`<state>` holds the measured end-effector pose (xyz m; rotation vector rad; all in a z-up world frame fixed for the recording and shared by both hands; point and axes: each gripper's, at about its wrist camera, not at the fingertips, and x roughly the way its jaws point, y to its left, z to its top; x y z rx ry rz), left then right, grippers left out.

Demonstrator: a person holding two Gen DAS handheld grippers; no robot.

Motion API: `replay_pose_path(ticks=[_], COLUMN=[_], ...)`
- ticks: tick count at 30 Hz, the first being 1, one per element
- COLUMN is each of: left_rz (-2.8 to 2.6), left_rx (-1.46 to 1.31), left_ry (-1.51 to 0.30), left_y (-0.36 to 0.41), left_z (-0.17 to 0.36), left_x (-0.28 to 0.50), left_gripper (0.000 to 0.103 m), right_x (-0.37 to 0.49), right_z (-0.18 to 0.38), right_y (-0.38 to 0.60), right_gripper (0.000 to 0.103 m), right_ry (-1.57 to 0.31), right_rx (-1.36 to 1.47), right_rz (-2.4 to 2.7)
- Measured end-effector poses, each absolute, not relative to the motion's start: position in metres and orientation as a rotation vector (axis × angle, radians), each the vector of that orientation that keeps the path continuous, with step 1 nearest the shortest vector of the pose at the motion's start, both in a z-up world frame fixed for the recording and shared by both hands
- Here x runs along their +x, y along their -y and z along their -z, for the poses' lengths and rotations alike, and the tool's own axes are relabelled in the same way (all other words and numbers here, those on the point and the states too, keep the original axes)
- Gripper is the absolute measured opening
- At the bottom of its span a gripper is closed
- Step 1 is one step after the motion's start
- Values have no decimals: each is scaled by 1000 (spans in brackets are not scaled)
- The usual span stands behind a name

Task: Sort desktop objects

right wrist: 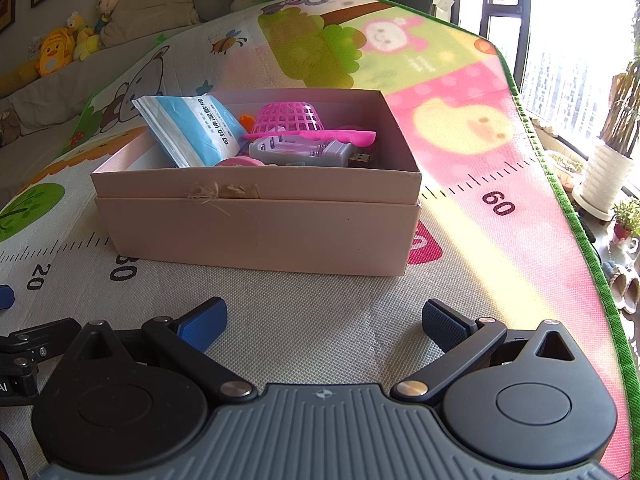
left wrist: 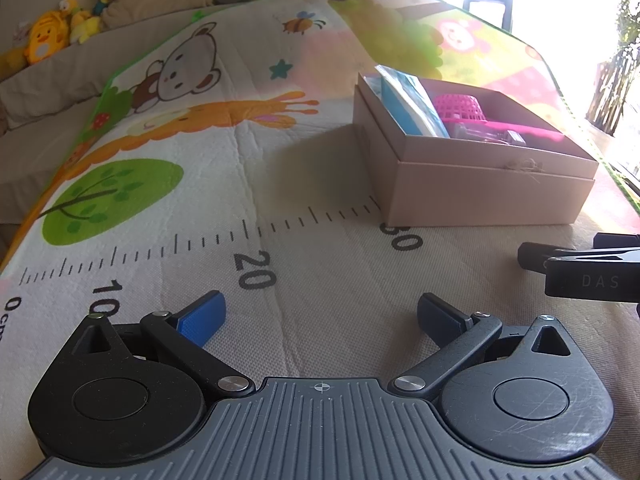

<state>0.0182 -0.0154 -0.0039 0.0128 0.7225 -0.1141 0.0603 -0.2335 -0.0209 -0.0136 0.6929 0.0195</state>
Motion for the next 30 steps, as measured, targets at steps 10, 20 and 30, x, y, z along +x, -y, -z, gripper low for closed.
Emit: replay_pose_path(ticks=[10, 20, 30], left_rz=[115, 111, 104], left_rx=[12, 16, 24], left_ry=[-723, -724, -720], left_y=[15, 17, 14], left_z=[4, 4, 3], left_x=[18, 18, 15], left_gripper=[103, 103, 103], right_x=[60, 60, 60], right_z=[21, 21, 21], right_y=[234, 234, 233], right_gripper=[103, 103, 103], right_ry=[-693, -693, -693], right_rx=[-14, -13, -13], right_rz=[-20, -20, -20])
